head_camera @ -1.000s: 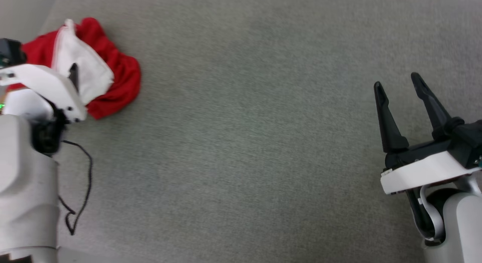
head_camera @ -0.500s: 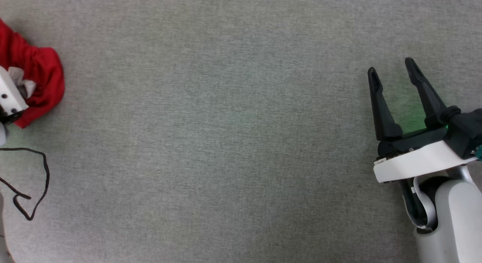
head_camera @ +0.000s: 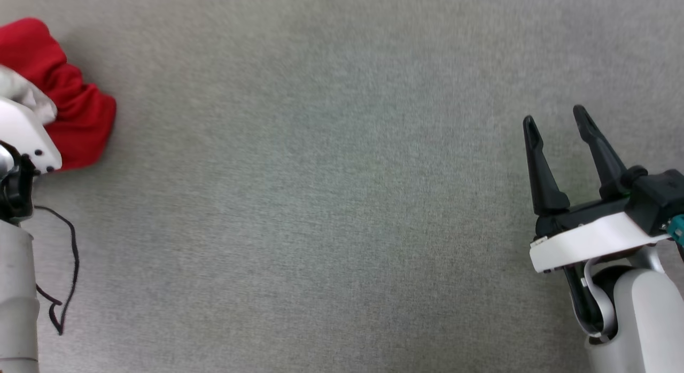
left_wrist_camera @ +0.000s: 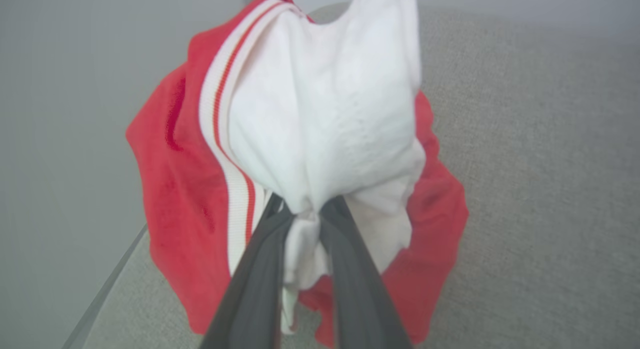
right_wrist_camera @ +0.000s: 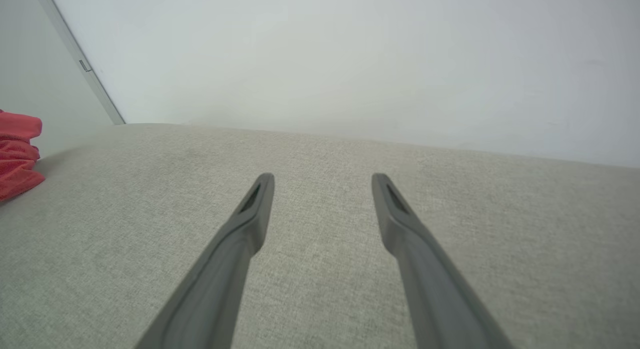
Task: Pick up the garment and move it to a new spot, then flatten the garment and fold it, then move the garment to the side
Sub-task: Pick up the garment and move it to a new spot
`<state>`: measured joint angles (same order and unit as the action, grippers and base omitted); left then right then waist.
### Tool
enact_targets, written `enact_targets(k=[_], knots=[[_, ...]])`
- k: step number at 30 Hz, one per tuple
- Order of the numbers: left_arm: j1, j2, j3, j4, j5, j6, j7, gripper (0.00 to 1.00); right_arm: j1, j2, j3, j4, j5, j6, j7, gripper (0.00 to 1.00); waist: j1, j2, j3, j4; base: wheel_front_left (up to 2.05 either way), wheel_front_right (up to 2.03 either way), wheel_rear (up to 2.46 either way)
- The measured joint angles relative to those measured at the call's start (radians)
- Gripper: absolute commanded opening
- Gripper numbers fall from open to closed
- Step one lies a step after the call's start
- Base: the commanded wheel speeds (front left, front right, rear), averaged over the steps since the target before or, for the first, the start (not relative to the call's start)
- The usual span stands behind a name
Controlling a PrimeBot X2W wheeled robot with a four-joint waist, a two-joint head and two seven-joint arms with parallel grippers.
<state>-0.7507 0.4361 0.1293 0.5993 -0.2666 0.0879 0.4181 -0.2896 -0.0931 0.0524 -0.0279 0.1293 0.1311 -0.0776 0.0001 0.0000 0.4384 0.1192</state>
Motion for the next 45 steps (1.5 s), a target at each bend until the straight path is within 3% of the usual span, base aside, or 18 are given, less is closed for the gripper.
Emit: enact_targets(k=[9, 15, 19, 27, 34, 38, 39, 41, 45], knots=[[-0.016, -0.053, -0.042, -0.042, 0.028, -0.019, -0.334, 0.0, 0.075, 0.023, -0.029, 0.001, 0.0, 0.0, 0.013, 1.0, -0.0001, 0.0, -0.155, 0.018, 0.0, 0.0, 0.0], [0.012, -0.118, -0.082, -0.1, 0.025, -0.044, -0.453, 0.0, 0.127, 0.035, -0.042, -0.001, 0.0, 0.0, 0.018, 1.0, -0.0002, 0.0, -0.252, -0.003, 0.0, 0.0, 0.0], [0.049, -0.167, -0.119, -0.141, 0.011, -0.075, -0.487, 0.0, 0.156, 0.039, -0.053, -0.005, 0.0, 0.0, 0.027, 1.0, -0.0002, 0.0, -0.294, -0.049, 0.0, 0.0, 0.0], [0.178, -0.352, -0.295, -0.203, -0.012, -0.134, -0.505, 0.0, 0.203, 0.04, -0.077, -0.028, 0.002, 0.0, 0.062, 1.0, -0.0002, 0.0, -0.354, -0.187, 0.0, 0.0, 0.0], [0.325, -0.386, -0.511, -0.148, -0.09, -0.163, -0.478, 0.0, 0.225, 0.04, -0.084, -0.038, 0.02, 0.0, 0.069, 1.0, -0.0002, 0.0, -0.361, -0.274, 0.0, 0.0, 0.0], [0.391, -0.387, -0.653, -0.113, -0.163, -0.153, -0.451, 0.0, 0.233, 0.04, -0.087, -0.037, 0.029, 0.0, 0.067, 1.0, -0.0002, 0.0001, -0.341, -0.289, 0.0, 0.0, 0.0], [0.401, -0.387, -0.676, -0.104, -0.17, -0.147, -0.447, 0.3, 0.233, 0.041, -0.086, -0.036, 0.03, 0.0, 0.066, 1.0, -0.0002, 0.0, -0.336, -0.288, 0.0, 0.0, 0.0], [0.414, -0.385, -0.721, -0.091, -0.19, -0.138, -0.448, 1.0, 0.232, 0.041, -0.088, -0.035, 0.035, 0.0, 0.06, 1.0, -0.0002, 0.0, -0.327, -0.284, 0.0, 0.0, 0.0], [0.412, -0.386, -0.785, -0.099, -0.204, -0.123, -0.501, 1.0, 0.228, 0.041, -0.091, -0.026, 0.039, 0.0, 0.056, 1.0, -0.0001, 0.0, -0.32, -0.264, 0.0, 0.0, 0.0]])
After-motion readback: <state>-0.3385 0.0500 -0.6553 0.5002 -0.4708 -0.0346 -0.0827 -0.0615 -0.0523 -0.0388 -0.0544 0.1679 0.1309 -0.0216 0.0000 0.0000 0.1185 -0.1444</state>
